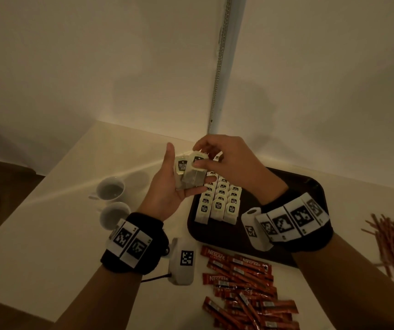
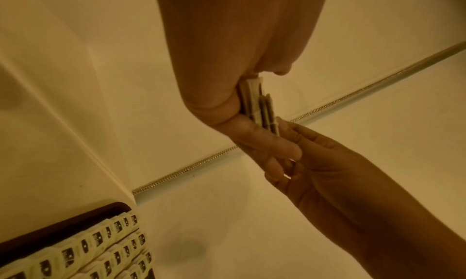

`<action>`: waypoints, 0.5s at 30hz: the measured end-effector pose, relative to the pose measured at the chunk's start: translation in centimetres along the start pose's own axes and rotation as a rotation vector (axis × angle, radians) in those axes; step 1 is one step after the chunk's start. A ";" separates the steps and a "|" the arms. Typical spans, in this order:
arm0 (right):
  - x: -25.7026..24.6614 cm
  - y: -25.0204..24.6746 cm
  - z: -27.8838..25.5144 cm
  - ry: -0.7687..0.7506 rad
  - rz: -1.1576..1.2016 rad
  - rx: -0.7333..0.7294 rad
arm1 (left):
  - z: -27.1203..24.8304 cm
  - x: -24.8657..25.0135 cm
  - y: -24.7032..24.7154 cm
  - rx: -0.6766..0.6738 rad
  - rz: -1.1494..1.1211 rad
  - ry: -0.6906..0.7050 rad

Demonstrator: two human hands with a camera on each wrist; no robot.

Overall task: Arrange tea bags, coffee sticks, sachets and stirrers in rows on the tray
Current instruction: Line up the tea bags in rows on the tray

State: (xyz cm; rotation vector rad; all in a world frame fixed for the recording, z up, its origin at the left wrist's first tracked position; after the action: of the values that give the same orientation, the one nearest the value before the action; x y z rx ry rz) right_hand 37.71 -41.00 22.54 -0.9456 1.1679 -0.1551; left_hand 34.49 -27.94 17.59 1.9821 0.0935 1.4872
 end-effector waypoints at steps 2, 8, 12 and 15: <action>-0.4 -0.7 -0.1 0.003 -0.006 0.030 | 0.0 0.2 0.5 -0.009 0.025 0.060; -4.3 -4.1 -0.5 -0.203 -0.094 0.164 | -0.5 0.7 1.1 0.015 0.025 0.272; -7.1 -5.4 -1.0 -0.253 -0.239 0.184 | -0.6 1.1 2.0 -0.043 -0.023 0.357; -8.2 -5.8 -1.1 -0.182 -0.402 0.141 | -0.6 1.5 2.6 -0.052 -0.088 0.391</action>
State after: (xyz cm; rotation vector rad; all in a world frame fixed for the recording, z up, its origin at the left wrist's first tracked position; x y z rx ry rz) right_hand 35.33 -40.63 32.36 -1.0369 0.7798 -0.4592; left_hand 33.71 -29.10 20.35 1.6025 0.3013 1.7804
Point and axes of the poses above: each hand's wrist, its own z-axis towards the middle knuckle, its own y-axis out of the palm, x = y × z, the point moved 3 cm from there along z, towards the middle knuckle, and after that the axes turned 13 degrees about -x, right-handed, at the moved point
